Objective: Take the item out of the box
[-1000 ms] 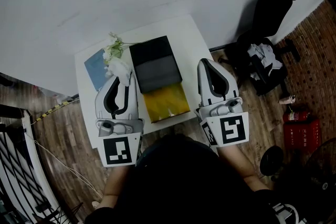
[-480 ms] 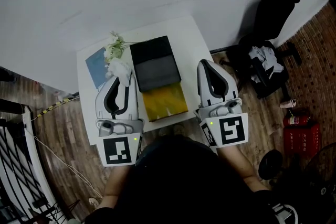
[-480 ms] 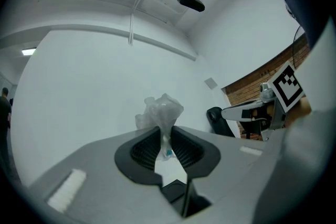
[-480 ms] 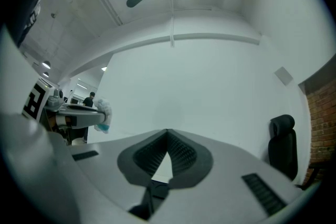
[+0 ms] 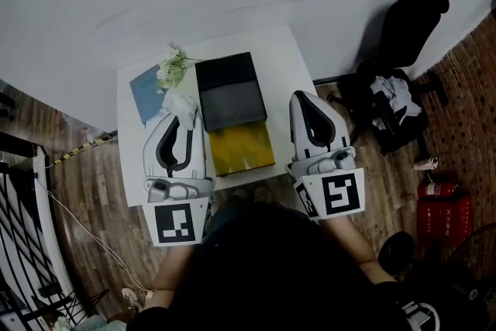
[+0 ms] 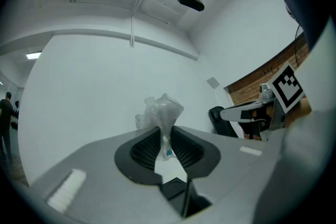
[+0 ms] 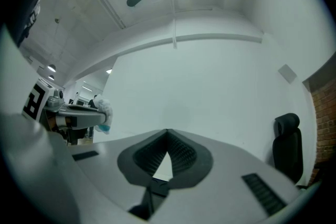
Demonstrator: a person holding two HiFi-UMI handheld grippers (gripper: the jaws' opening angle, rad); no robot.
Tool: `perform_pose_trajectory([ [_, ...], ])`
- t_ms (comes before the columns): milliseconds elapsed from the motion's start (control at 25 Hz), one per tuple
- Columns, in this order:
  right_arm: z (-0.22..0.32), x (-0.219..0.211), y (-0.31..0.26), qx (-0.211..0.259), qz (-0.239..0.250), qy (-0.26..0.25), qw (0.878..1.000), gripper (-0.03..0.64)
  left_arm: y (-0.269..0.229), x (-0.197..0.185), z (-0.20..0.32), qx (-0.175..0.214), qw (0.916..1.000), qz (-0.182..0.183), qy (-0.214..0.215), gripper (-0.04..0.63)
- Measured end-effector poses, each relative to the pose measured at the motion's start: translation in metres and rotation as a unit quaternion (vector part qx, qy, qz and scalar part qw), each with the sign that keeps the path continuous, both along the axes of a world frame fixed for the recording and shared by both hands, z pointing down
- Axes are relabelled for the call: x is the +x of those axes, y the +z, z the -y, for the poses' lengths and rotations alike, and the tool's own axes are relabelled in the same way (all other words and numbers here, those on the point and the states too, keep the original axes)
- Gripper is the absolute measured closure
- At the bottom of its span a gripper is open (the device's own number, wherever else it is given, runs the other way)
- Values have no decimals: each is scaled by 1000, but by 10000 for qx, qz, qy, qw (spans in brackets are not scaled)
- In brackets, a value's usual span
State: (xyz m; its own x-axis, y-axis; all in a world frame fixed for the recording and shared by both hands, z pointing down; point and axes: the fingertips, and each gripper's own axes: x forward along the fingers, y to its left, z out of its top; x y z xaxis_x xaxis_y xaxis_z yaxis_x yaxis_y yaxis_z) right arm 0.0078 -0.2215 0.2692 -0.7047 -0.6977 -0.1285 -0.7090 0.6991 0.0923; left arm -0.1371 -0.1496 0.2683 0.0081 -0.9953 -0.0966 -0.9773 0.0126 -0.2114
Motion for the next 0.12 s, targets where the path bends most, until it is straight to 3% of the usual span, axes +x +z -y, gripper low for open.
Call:
perform_pose_trajectory([
  [120,-4,1,0,15,-11,-47,10000,604,0,1,-5,3,10000,-1,-43,523],
])
